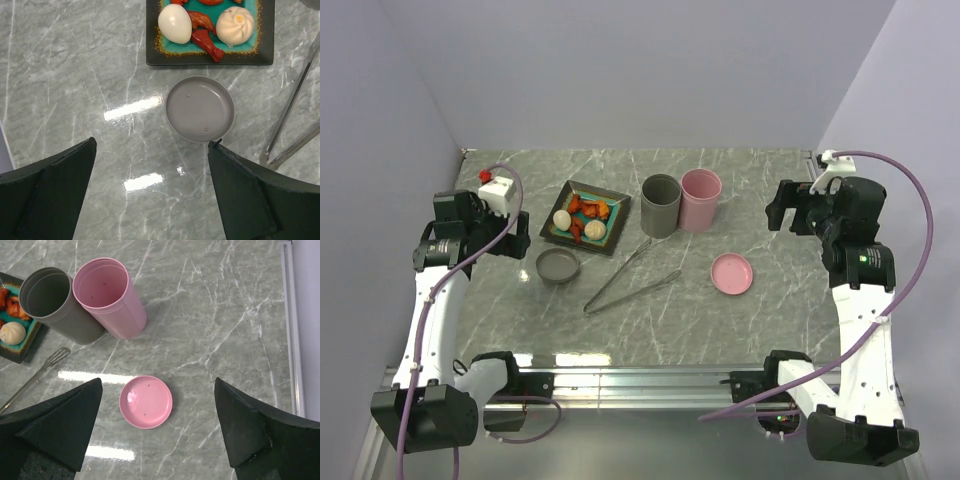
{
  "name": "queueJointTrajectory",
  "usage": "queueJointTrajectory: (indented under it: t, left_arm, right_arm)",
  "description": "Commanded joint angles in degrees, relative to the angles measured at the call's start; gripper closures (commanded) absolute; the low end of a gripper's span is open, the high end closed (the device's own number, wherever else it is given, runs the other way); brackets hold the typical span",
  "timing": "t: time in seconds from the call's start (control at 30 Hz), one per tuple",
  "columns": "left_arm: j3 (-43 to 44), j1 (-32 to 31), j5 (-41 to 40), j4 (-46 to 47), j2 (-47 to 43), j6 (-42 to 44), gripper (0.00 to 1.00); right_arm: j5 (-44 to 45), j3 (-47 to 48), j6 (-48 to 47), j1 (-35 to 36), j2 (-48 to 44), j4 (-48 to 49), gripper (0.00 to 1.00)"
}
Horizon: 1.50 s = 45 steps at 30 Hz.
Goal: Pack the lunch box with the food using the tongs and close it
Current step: Grab the clamp with the left arm
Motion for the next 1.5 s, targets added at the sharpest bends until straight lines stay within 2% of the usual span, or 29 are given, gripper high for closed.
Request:
queueJointTrajectory:
  t: [0.0,0.33,0.5,0.7,0.93,1.13,1.23,1.47]
  left_arm:
    - [1.02,-0.04,1.63,1.39,0.14,4.69,0.01]
    - [-0.30,-1.88,8.84,2.88,1.81,9.88,0.01]
    - [-1.52,-5.48,11.13,2.43,2.35,12.78,0.01]
    - [-6.62,-15.50,7.01,5.42,1.46,11.47,0.01]
    - [-11.27,-33.05,-1.34,9.10,2.69,9.28,0.00]
    - [-13.48,-44.84,-10.04,12.18,7.96,6.82,0.01]
    - [-14.53,-47.06,-12.07,16.21,8.94,5.32,0.01]
    - [-16.03,-47.15,-13.66,23.61,-0.01,4.96,0.01]
  right_arm:
    - [0.33,-0.67,-1.12,-0.24,-0.87,-0.20,0.00]
    - [-0.02,-1.64,-2.08,-0.24,-1.40,-0.55,0.00]
    - [0.16,-2.17,-2.35,-0.33,-1.49,-0.38,0.00]
    - [-0.02,-2.17,-2.44,-0.24,-0.69,-0.47,0.01]
    - [0.59,-0.50,-3.31,-0.24,0.97,-2.31,0.02]
    - [0.95,-0.59,-4.19,-0.24,1.24,-3.72,0.03]
    - [1.12,-0.41,-4.72,-0.24,1.42,-4.77,0.03]
    - [2.35,-0.41,-5.43,-0.42,1.41,-5.39,0.04]
